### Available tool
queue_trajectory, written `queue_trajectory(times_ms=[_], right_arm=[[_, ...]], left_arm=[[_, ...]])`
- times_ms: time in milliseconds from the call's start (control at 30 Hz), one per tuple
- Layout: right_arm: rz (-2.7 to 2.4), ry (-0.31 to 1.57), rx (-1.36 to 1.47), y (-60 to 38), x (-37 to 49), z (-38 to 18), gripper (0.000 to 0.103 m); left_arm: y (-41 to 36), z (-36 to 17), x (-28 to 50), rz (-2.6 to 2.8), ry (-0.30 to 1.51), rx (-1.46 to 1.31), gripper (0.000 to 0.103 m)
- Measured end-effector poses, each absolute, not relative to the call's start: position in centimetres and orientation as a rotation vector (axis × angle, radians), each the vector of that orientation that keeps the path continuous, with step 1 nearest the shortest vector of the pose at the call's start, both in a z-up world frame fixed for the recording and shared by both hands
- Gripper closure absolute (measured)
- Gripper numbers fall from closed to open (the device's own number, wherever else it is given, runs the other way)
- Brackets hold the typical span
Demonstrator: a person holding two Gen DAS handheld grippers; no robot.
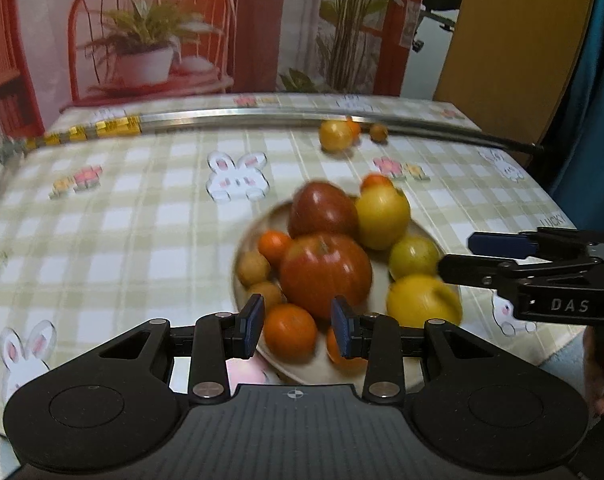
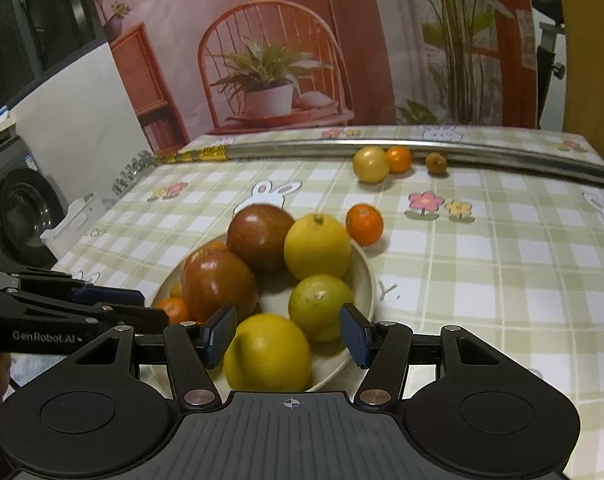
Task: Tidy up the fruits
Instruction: 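Open both tools and move them back toward the loose fruits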
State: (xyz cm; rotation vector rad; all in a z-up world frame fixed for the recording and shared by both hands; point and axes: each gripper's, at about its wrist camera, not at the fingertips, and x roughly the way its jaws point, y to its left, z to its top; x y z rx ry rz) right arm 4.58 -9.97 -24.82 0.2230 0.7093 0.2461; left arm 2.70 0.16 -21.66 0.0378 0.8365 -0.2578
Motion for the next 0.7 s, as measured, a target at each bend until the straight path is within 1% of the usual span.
queue_trajectory(times_ms=[167, 400, 533, 700], right_arm=[[0.222, 0.674, 0.206, -11.2, 5.3, -23.5, 0.049], [0.172, 0.624, 0.189, -13.6, 7.3, -21.7, 0.049], [0.144, 0.604, 0.184, -15.1, 8.7, -21.1, 0.049], [0.106, 0.595, 0.170, -16.7, 10.7, -20.8, 0.049]], left_arm=[[1.0, -19.4, 4.3, -0.261, 0.791, 0.026, 0.064], [1.6, -17.2, 7.7, -0.274, 0.772, -0.043, 0.064], [0.8, -17.0, 10.1, -0.320, 0.795, -0.073, 0.064], [-2.3, -17.9, 13.7, -0.377, 0.837, -0.044, 0.064]])
